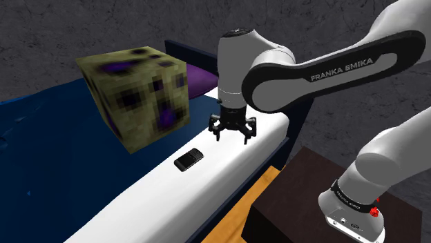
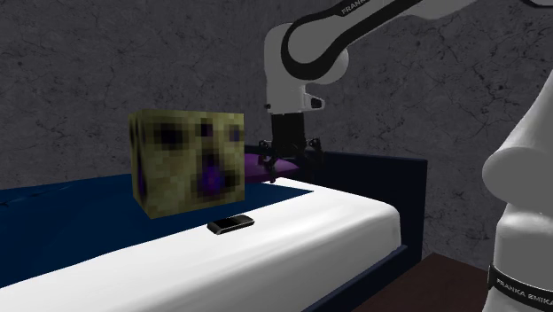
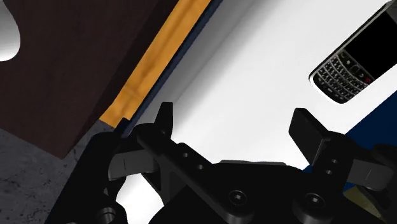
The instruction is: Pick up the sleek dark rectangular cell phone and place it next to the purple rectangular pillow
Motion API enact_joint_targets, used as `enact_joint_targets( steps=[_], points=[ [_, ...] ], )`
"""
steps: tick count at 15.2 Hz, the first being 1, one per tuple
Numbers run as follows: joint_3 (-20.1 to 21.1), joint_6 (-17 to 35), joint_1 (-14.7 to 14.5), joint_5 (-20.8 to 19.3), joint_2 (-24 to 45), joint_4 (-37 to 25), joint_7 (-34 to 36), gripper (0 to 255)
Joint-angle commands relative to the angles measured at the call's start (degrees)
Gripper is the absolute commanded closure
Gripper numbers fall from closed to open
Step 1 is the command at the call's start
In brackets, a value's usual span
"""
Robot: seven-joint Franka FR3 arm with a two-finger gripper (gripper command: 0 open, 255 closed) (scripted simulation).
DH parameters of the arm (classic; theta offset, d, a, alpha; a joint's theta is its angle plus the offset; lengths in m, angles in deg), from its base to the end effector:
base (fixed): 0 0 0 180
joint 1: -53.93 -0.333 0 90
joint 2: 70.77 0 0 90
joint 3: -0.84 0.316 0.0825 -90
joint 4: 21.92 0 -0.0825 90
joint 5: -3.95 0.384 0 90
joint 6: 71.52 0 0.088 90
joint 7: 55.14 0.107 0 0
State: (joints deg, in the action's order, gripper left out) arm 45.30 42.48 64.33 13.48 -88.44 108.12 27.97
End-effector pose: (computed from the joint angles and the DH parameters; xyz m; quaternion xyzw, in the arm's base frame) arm 0.3787 0.2834 0.4413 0.8868 -0.4604 0.0143 0.0374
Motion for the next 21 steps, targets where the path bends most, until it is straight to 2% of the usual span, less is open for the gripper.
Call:
enact_joint_targets(
  steps=[1,3,5,8,11,12,13,21],
  points=[
    [3.8,1.5,2.2,-3.0,6.0,-3.4,7.7,0],
    [7.1,2.6,3.8,-7.7,12.8,-7.0,15.8,0],
    [9.0,3.0,3.9,-13.8,20.4,-11.1,24.5,0],
    [7.7,2.3,0.1,-22.2,31.2,-17.9,36.1,0],
    [4.0,0.9,-5.4,-27.7,40.0,-25.4,44.6,0],
    [2.7,0.4,-7.3,-29.0,42.6,-28.1,46.9,0],
    [2.2,0.3,-7.8,-29.2,43.3,-28.8,47.4,0],
    [0.7,5.0,-8.6,-31.5,45.7,-25.9,48.9,0]
  ],
)
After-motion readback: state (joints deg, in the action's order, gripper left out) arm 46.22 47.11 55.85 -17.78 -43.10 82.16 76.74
